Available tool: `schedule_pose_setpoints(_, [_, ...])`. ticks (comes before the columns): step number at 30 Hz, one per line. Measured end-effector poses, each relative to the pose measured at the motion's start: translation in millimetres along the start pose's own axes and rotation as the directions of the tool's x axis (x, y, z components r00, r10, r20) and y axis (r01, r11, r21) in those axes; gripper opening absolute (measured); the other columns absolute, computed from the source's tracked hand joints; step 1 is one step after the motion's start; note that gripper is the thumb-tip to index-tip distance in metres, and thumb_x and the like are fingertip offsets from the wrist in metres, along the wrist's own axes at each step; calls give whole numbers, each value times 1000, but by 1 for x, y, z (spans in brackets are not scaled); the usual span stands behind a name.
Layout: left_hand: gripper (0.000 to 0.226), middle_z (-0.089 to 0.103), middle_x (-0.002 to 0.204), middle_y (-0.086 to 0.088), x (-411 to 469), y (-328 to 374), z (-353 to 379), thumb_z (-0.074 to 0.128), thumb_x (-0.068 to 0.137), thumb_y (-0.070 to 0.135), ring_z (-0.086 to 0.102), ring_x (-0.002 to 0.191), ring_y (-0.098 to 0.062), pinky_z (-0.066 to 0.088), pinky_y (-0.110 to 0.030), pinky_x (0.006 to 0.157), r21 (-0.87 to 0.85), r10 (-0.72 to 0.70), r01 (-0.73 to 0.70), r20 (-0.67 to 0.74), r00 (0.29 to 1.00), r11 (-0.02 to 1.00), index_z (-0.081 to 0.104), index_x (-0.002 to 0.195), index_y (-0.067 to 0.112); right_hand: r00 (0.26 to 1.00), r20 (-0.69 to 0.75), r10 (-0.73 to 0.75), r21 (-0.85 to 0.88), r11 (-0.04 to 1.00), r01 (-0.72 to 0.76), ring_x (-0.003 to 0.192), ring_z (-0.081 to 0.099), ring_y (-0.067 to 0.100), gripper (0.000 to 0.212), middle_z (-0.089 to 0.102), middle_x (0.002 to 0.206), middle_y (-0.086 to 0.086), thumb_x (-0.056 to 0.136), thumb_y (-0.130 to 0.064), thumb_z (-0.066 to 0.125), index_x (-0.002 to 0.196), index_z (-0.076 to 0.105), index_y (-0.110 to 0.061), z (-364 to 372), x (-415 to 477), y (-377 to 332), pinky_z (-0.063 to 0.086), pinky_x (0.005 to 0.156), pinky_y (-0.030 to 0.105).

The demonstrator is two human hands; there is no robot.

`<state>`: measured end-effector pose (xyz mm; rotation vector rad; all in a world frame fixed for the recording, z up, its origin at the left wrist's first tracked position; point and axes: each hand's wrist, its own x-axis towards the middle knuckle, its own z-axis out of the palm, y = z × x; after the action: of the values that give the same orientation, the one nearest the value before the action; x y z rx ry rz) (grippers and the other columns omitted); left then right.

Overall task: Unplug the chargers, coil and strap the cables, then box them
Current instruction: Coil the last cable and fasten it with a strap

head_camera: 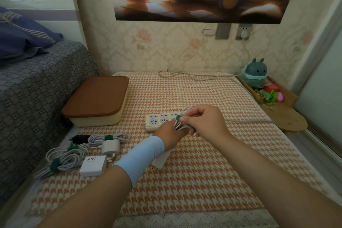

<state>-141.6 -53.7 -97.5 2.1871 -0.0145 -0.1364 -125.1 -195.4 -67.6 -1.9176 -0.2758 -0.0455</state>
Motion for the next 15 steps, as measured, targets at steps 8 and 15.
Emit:
schedule_pose_setpoints(8, [25,52,64,4,0,-4,0,57,96,34,46,56,-15,37,-27,56,57,34,-34,5,999,998,50,72,31,959,-194,205,-166,957,-238,84,56,16,73,54,108,0,69,-43,91,116,38,-24,8,6,5,41,58,26])
schedule_pose_setpoints(15, [56,54,56,-3,-1,-6,3,36,93,64,43,41,-15,34,-23,46,-507,-90,106,55,994,855,61,74,17,938,-39,344,71,937,-341,61,49,13,72,69,113,11,67,-48,91,120,50,-22,11,13,21,38,48,27])
